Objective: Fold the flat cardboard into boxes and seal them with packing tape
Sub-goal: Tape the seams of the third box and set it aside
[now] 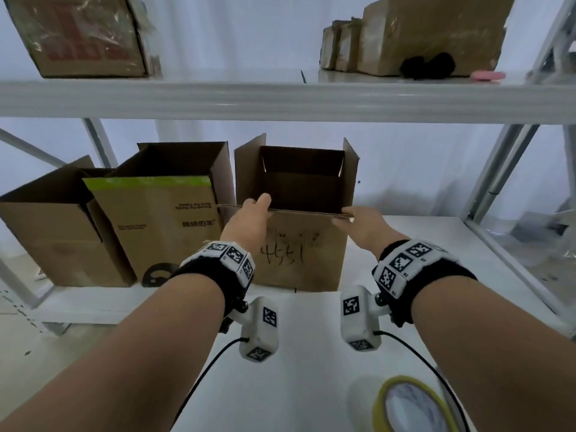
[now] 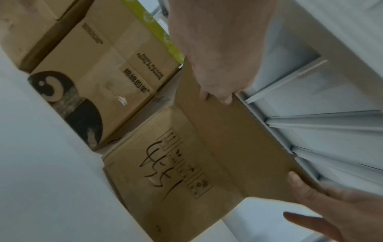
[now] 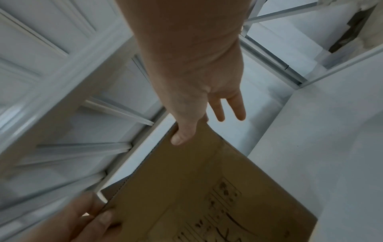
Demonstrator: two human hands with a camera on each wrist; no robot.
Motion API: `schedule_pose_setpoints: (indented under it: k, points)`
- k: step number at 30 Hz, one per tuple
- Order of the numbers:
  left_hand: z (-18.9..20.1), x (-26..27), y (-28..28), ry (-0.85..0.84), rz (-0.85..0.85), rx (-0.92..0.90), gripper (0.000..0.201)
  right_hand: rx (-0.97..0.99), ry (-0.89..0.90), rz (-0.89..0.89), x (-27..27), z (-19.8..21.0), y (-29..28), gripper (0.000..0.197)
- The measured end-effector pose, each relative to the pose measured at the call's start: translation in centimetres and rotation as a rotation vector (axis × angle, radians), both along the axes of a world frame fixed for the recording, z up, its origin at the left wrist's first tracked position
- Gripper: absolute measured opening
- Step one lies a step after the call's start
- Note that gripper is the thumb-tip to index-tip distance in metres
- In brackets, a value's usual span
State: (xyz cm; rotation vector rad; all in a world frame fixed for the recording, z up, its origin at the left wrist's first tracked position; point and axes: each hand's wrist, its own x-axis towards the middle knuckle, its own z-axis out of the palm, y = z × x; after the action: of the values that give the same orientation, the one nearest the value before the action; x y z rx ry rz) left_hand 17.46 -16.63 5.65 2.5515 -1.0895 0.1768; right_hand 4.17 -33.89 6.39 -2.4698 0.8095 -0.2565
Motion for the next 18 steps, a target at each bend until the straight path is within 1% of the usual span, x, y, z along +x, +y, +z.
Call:
schedule_pose_setpoints:
  k: [1, 2, 3, 5, 7, 9, 10, 11, 14, 16, 18]
  points:
    - [-0.5, 0.2, 0.2, 0.012, 0.020, 0.052, 0.026, 0.008, 0.056, 0.015, 0.2, -0.6, 0.2, 0.049]
    - [-1.0, 0.3, 0.4, 0.016, 0.035, 0.101, 0.026, 0.013, 0.072, 0.016, 0.4, -1.3, 0.3, 0.048]
    - [-1.6, 0.3, 0.7, 0.008, 0.043, 0.133, 0.027, 0.017, 0.046, 0.007, 0.6, -2.2, 0.4, 0.044]
    - [-2.1, 0.4, 1.1, -0.038, 0.039, 0.172, 0.030, 0.019, -0.064, -0.044, 0.8, -3.3, 0.8, 0.036]
    - [-2.0, 0.6, 1.4, -0.092, 0.023, 0.196, 0.029, 0.034, -0.155, -0.081, 1.0, -3.7, 1.1, 0.026]
    - [-1.3, 1.0, 1.6, -0.140, 0.008, 0.170, 0.017, 0.057, -0.202, -0.074, 1.3, -3.2, 1.3, 0.019]
    - [-1.0, 1.2, 1.8, -0.157, 0.004, 0.145, 0.010, 0.074, -0.213, -0.071, 1.5, -2.8, 1.4, 0.018]
    - [-0.6, 1.4, 2.0, -0.168, 0.010, 0.117, 0.007, 0.101, -0.225, -0.072, 1.8, -2.5, 1.5, 0.018]
    - [0.5, 2.2, 2.2, -0.149, 0.050, 0.071, 0.017, 0.155, -0.300, -0.105, 2.8, -1.6, 2.0, 0.027]
    - [0.9, 2.8, 2.1, -0.099, 0.074, 0.050, 0.030, 0.079, -0.358, -0.142, 3.3, -1.4, 2.1, 0.034]
    - [0.9, 3.4, 1.7, -0.036, 0.075, 0.044, 0.049, 0.007, -0.410, -0.184, 3.7, -1.6, 1.6, 0.043]
